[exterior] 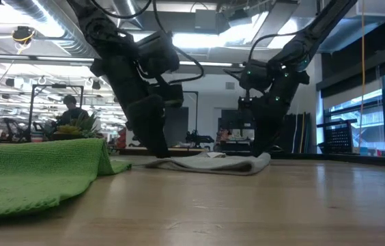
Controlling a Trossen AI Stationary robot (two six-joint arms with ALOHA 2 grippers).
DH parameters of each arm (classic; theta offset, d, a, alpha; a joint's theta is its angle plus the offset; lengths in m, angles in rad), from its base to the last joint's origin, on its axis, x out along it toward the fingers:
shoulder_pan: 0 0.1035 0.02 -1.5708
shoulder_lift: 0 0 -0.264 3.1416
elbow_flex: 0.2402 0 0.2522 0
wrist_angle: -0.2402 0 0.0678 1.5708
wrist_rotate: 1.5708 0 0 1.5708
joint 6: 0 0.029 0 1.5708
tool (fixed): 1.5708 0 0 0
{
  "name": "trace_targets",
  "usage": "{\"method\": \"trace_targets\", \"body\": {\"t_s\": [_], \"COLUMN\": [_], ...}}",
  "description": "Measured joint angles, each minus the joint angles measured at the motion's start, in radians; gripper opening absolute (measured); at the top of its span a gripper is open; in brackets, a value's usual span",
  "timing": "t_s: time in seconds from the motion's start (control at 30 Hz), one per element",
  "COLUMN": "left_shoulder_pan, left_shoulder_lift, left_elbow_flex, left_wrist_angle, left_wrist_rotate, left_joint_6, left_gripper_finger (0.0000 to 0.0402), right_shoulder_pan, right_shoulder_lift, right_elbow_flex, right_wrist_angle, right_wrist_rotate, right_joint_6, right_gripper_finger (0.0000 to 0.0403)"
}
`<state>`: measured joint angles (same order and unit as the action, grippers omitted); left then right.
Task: Roll microfiber towels into tight, uniform cylinder then place into a basket
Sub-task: Fold the gray microfiber towel
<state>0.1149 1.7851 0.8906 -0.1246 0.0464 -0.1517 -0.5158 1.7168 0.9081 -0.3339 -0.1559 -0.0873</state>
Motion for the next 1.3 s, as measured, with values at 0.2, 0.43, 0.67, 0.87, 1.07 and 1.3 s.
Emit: {"method": "trace_targets", "body": {"t_s": [0.2,0.43,0.67,0.87,1.07,1.3], "left_shoulder_pan": [-0.036,-0.099,-0.082,-0.056,-0.057,-0.061], "left_shoulder_lift": [0.002,-0.001,-0.1,-0.076,-0.013,0.039], "left_elbow_flex": [-0.001,-0.003,-0.005,-0.002,-0.002,0.001], "left_wrist_angle": [0.016,0.03,0.028,0.042,0.072,0.107], "left_wrist_rotate": [0.027,0.021,-0.097,-0.116,-0.067,-0.007], "left_joint_6": [-0.003,-0.031,-0.03,-0.024,-0.029,-0.072], "left_gripper_finger": [0.0099,0.0099,0.0099,0.0099,0.0099,0.0099], "right_shoulder_pan": [-0.001,-0.001,0.016,0.016,0.008,-0.013], "right_shoulder_lift": [0.0,0.0,-0.006,-0.003,-0.002,0.009], "right_elbow_flex": [0.0,0.024,0.062,0.006,0.0,0.0], "right_wrist_angle": [0.104,0.05,-0.136,-0.07,-0.031,0.039], "right_wrist_rotate": [0.082,0.08,-0.02,-0.046,-0.037,-0.022], "right_joint_6": [-0.004,0.0,-0.002,-0.012,-0.052,-0.08], "right_gripper_finger": [0.0155,0.0155,0.0155,0.0155,0.0155,0.0155]}}
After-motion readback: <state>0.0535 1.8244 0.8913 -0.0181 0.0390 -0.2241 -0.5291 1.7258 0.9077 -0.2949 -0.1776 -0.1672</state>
